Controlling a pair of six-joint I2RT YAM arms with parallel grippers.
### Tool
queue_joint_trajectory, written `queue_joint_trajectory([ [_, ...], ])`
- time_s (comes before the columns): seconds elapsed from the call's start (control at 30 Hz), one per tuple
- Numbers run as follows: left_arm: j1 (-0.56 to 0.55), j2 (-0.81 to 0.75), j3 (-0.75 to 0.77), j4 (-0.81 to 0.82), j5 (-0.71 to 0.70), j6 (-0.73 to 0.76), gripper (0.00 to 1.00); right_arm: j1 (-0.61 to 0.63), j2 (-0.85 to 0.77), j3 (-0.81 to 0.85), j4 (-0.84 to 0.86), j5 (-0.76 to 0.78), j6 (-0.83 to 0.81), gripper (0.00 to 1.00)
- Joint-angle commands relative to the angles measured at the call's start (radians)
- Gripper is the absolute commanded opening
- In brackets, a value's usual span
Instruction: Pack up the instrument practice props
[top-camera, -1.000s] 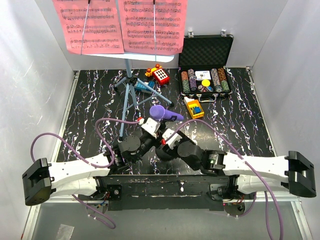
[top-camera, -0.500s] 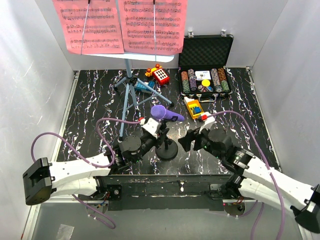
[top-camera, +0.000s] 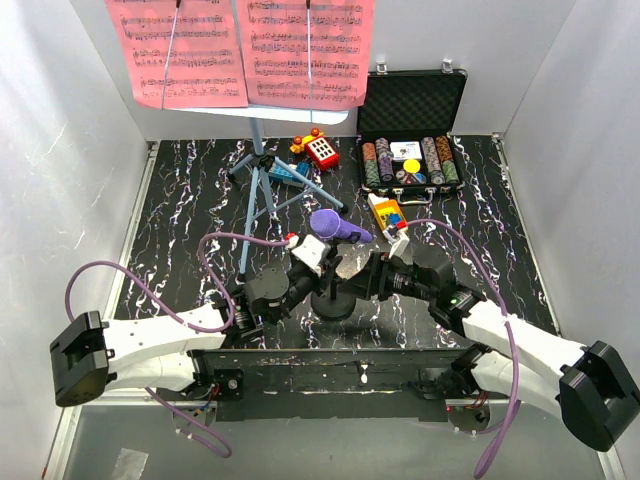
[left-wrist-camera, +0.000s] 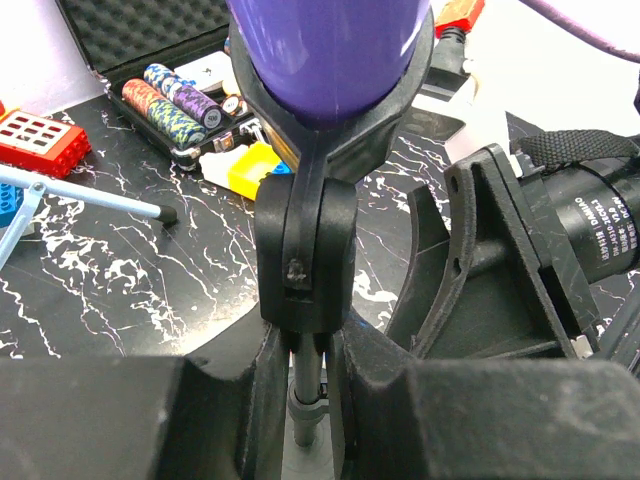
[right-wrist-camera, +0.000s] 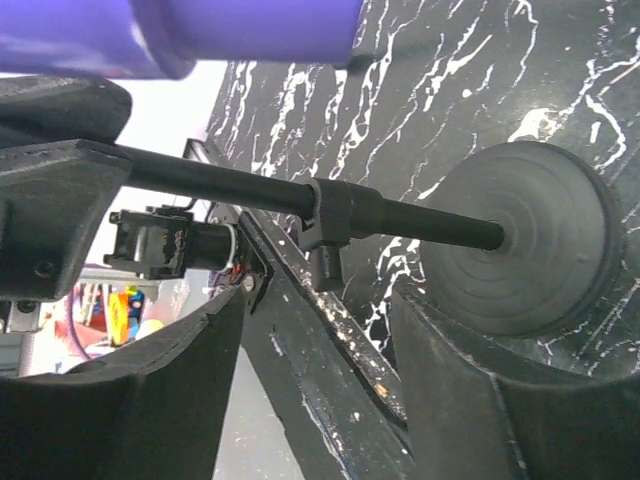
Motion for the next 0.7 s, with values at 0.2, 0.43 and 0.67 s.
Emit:
queue_joint_trajectory([
  [0.2, -0.017, 0.048, -0.001, -0.167, -0.014, 0.014, 0.0, -0.005, 0.054, 0.047, 0.111, -0.055, 0.005, 0.33],
  [0.43, -0.02, 0.068, 0.001, -0.161, -0.017, 0.008, 0.0, -0.003, 0.026, 0.07, 0.019, -0.007, -0.078, 0.13],
  [0.67, -0.024, 0.091, 0.003, -0.148, -0.022, 0.0, 0.0, 0.006, -0.009, 0.11, -0.099, 0.095, -0.222, 0.01],
])
